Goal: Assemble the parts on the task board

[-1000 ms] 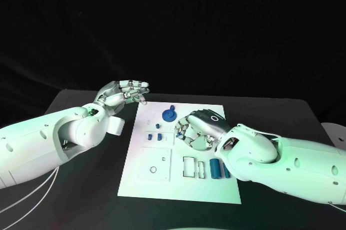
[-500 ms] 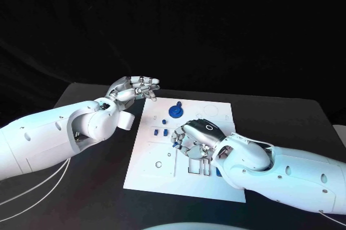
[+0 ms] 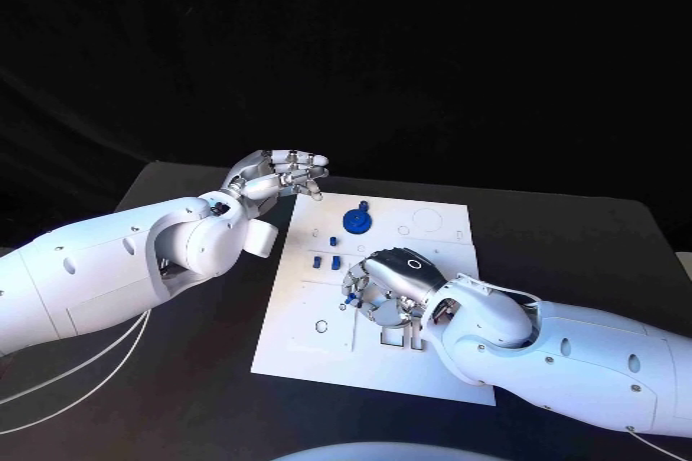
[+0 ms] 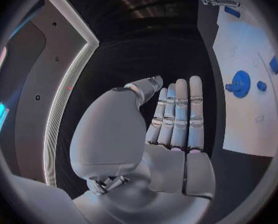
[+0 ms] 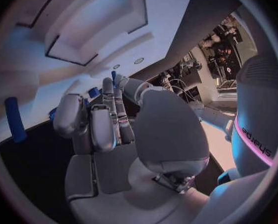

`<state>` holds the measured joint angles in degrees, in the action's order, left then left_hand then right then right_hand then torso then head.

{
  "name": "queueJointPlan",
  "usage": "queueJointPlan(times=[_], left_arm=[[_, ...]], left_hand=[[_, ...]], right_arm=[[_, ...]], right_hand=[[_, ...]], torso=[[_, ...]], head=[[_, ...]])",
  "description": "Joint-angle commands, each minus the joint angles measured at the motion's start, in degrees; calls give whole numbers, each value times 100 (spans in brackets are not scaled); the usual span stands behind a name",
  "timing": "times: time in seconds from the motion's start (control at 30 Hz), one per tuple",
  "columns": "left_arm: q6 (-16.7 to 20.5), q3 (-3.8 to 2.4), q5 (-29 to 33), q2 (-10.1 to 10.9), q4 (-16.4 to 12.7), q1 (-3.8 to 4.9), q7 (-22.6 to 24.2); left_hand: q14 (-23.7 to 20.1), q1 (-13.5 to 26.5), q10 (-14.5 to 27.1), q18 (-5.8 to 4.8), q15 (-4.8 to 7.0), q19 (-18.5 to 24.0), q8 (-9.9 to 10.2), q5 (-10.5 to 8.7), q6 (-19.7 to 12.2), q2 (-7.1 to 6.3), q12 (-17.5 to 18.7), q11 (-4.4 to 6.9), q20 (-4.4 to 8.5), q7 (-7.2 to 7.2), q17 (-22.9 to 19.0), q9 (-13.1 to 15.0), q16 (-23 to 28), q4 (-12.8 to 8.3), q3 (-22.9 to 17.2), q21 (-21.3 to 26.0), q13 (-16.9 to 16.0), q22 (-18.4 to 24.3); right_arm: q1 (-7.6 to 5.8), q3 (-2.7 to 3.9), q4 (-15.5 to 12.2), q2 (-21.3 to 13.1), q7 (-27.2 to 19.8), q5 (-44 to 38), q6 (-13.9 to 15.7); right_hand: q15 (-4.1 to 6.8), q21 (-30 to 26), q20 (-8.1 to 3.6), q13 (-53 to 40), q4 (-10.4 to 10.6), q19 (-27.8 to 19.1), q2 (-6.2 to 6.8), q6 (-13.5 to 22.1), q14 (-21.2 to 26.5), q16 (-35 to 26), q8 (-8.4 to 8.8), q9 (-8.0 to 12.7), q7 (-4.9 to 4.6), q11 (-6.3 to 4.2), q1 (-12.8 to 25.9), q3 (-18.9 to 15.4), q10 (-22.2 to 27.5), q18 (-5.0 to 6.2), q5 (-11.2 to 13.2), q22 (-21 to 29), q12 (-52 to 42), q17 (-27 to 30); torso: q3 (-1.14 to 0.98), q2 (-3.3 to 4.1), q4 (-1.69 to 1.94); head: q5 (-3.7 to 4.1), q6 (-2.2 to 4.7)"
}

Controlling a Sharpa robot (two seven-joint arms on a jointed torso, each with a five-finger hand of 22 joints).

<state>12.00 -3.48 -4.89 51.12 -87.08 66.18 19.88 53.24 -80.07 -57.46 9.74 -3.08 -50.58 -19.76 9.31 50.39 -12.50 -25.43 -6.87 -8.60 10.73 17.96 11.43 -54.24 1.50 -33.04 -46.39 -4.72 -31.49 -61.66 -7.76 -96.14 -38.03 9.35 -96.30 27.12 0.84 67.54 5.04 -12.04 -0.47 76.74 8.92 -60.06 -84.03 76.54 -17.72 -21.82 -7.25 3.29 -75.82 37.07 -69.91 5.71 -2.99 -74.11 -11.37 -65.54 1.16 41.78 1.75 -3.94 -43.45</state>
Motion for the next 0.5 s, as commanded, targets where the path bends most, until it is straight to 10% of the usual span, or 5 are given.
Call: queueJointPlan(times=[0.03, 0.5], left_arm=[[-80, -2, -23, -14, -6, 1, 22], [-102, 0, -23, -22, 8, 0, 9]], left_hand=[[10, 24, 7, 57, -48, 40, 35, 32, 6, 38, 20, -47, -3, 42, -5, -7, 38, -27, 9, 9, 9, -5], [10, 31, 9, 57, -50, 44, 37, 33, 3, 40, 25, -49, -7, 43, -9, -8, 42, -25, 13, 12, 12, -5]], right_arm=[[22, -4, 26, 32, -45, -60, -110], [76, -13, 85, 105, -43, -78, -128]], right_hand=[[20, 14, 3, 1, 36, 19, -3, -7, -102, 23, -5, -6, 5, -3, 37, -14, -8, -37, -12, -5, 24, -9], [19, 16, 4, 1, 38, 21, -4, -1, -102, 24, -3, -8, 5, -3, 45, -16, -7, -38, -13, -8, 27, -11]], torso=[[0, 6, 11], [3, 2, 4]], head=[[-11, -13], [-34, -45]])
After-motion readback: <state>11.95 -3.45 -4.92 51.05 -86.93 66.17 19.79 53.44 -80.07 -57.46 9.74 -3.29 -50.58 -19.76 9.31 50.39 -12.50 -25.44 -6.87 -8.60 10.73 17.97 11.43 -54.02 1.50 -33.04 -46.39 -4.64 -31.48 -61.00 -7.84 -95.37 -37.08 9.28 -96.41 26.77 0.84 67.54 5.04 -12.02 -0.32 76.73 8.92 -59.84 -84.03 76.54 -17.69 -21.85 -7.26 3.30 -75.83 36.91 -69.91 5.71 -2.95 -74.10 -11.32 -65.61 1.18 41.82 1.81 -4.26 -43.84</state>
